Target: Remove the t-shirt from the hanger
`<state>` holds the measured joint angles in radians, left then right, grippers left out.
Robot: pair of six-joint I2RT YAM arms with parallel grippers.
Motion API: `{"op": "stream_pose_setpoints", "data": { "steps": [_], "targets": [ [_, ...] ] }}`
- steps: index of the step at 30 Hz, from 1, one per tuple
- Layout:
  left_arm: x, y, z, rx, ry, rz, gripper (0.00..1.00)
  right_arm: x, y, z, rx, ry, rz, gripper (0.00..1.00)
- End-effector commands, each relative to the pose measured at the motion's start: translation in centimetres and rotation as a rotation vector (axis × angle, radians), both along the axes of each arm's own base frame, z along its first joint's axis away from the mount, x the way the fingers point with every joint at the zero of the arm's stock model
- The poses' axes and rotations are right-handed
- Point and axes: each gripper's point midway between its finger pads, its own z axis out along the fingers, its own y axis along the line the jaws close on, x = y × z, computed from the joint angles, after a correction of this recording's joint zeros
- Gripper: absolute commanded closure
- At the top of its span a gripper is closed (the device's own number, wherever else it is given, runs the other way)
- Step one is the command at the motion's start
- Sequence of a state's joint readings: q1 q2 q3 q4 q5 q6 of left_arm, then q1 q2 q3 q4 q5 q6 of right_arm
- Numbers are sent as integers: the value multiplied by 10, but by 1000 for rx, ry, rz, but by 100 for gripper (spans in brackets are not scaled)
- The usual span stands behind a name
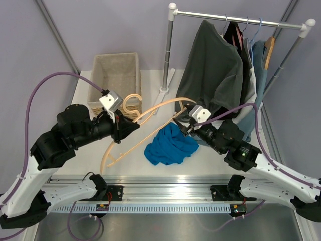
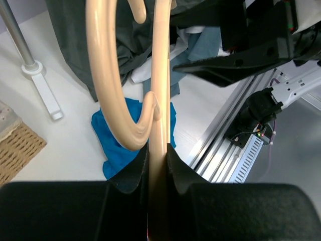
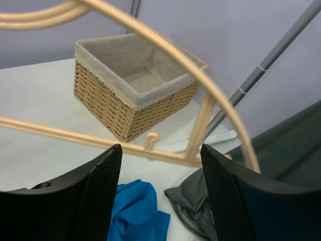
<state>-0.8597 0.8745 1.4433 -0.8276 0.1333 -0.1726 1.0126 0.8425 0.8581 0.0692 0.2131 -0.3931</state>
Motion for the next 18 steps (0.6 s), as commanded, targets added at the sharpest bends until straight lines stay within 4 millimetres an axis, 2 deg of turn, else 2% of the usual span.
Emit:
{"op": "stream_pose_setpoints", "data": {
  "steps": [1, 5, 8, 12, 18],
  "targets": [
    [-9, 3, -13, 34, 64, -17, 100, -10, -4, 65, 87, -162, 38, 29],
    [-2, 8, -24, 88, 82, 28, 100, -16, 1, 63, 68, -161, 87, 30],
    [-7, 3, -21, 76, 97, -6, 100, -12, 6, 57, 27, -187, 79, 29],
    [-16, 0, -12, 43, 109, -48, 100, 4, 22, 35, -105, -179, 70, 28],
    [-19, -5, -14, 42, 128, -74, 100, -2, 38, 31, -137, -198, 147, 32]
  ]
}}
